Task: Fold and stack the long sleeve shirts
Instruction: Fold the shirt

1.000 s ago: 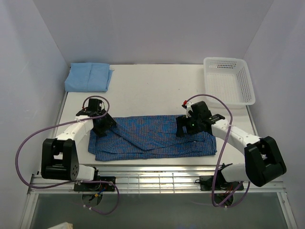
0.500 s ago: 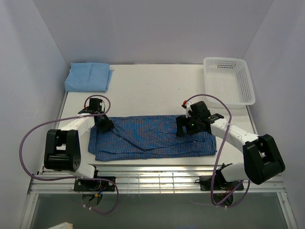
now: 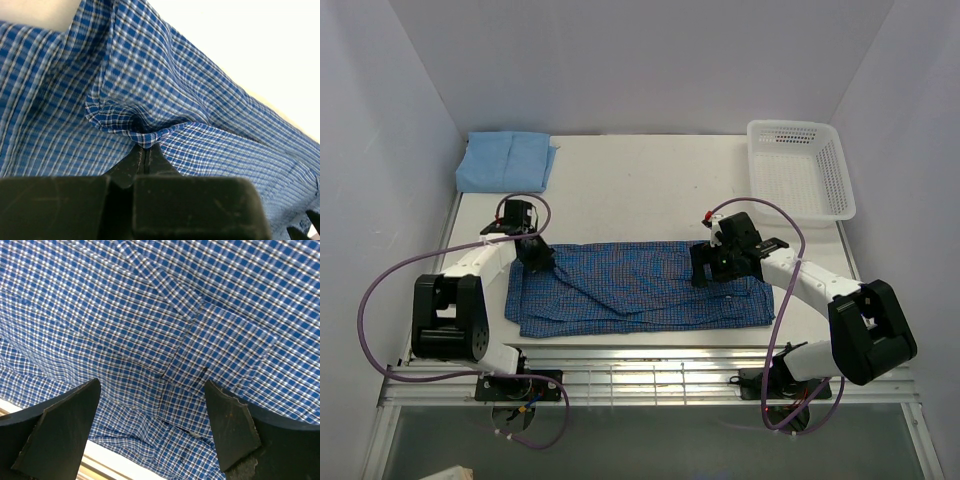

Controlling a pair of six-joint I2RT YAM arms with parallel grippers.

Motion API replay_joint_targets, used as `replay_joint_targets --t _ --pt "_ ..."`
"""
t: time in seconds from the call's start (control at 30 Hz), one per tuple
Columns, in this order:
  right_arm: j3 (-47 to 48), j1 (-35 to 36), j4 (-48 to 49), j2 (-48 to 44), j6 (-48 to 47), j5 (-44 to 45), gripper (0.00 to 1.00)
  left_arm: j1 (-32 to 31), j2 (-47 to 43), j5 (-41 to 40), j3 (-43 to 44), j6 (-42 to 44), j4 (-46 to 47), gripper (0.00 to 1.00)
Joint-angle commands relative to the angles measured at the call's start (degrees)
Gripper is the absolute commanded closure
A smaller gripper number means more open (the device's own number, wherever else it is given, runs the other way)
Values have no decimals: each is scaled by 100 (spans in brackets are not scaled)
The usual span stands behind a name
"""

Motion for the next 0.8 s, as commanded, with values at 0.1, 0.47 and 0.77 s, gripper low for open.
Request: replay_joint_targets --t 0.1,0.47,0.77 --pt "204 20 -46 97 71 287 10 50 -630 53 429 135 -1256 100" --pt "362 29 -99 265 10 314 10 50 -578 -649 16 -295 -1769 97" --pt "757 11 -143 387 -253 375 10 50 -51 -861 -19 -480 -1408 31"
